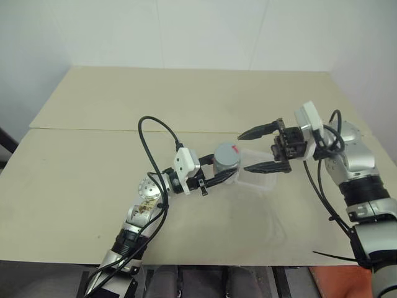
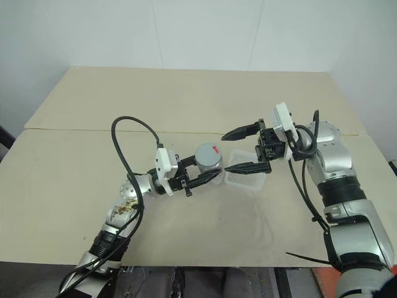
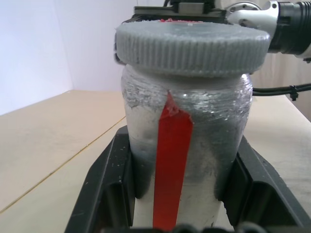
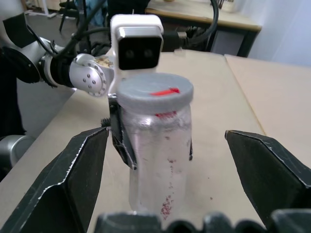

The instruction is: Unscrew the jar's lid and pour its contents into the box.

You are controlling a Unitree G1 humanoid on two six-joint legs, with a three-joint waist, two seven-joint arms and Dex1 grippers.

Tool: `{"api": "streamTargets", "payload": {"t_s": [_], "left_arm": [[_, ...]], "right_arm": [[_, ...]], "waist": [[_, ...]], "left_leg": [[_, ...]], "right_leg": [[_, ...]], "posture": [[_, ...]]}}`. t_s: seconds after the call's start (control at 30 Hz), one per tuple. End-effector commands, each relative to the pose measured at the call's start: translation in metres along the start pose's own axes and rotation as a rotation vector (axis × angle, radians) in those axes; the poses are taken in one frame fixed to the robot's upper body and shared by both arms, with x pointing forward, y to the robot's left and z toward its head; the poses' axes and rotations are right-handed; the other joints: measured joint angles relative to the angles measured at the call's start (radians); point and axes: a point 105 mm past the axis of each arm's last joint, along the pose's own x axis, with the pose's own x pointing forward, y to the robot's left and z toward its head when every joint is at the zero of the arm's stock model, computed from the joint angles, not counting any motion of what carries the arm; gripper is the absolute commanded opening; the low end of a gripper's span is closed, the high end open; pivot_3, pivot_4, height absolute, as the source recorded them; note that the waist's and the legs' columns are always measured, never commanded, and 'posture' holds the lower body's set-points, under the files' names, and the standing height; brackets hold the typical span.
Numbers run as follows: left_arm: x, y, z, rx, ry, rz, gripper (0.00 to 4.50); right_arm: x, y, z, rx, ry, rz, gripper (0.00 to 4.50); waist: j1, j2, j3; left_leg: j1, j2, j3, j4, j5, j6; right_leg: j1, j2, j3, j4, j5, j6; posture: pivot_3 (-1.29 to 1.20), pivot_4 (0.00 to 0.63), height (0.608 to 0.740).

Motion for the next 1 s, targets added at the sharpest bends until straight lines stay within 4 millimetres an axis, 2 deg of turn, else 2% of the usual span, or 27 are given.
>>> {"api": "streamTargets", "payload": {"t_s": [0.03,0.13,0.2,0.27,0.43,0.7,1.0], "left_arm": [[0.005,0.001,0.007,0.048,-0.027,-0.001,1.91],[0.005,0.005,0.007,0.05,-0.029,0.022,1.91],[0.006,0.006,0.006,0.052,-0.028,0.022,1.91],[0.006,0.006,0.005,0.056,-0.024,0.021,1.91],[0.009,0.009,0.005,0.062,-0.022,0.016,1.91],[0.007,0.009,0.006,0.066,-0.02,0.004,1.91],[0.006,0.011,0.004,0.064,-0.017,0.02,1.91]], "right_arm": [[0.006,0.005,0.032,-0.161,-0.044,-0.062,4.47],[0.017,0.012,0.045,-0.199,-0.069,-0.124,4.47],[0.032,0.013,0.046,-0.224,-0.074,-0.21,4.47],[0.047,0.012,0.043,-0.202,-0.089,-0.275,4.47],[0.068,0.007,0.027,-0.208,-0.051,-0.368,4.47],[0.07,0.001,0.022,-0.207,-0.036,-0.422,4.47],[0.055,0.002,0.02,-0.178,-0.028,-0.445,4.47]], "waist": [[0.001,0.0,0.0],[0.001,0.0,0.0],[0.0,0.0,0.0],[-0.001,0.0,0.0],[0.001,0.0,0.0],[0.001,0.0,0.0],[0.0,0.0,0.0]], "left_leg": [[0.0,0.0,0.0,0.0,0.0,0.0],[0.0,0.0,0.0,0.0,0.0,0.0],[0.0,0.0,0.0,0.0,0.0,0.0],[0.001,0.0,0.0,0.0,0.0,0.0],[0.001,-0.001,0.0,0.0,0.0,0.0],[-0.001,-0.002,0.0,0.0,0.0,0.0],[0.0,-0.002,0.0,0.0,0.0,0.001]], "right_leg": [[0.0,0.0,0.0,0.0,0.0,0.0],[0.0,0.0,0.0,0.0,0.0,0.0],[0.0,0.0,0.0,0.0,0.0,0.0],[0.0,0.0,0.0,0.0,0.0,0.0],[0.0,0.0,0.0,0.0,0.0,0.0],[-0.001,0.0,0.0,0.0,0.0,0.0],[0.0,0.0,0.0,0.0,0.0,0.0]], "posture": [[0.0,0.15,0.74],[0.0,0.15,0.74],[0.0,0.15,0.74],[0.0,0.15,0.74],[0.0,0.15,0.74],[0.0,0.15,0.74],[0.0,0.15,0.74]]}}
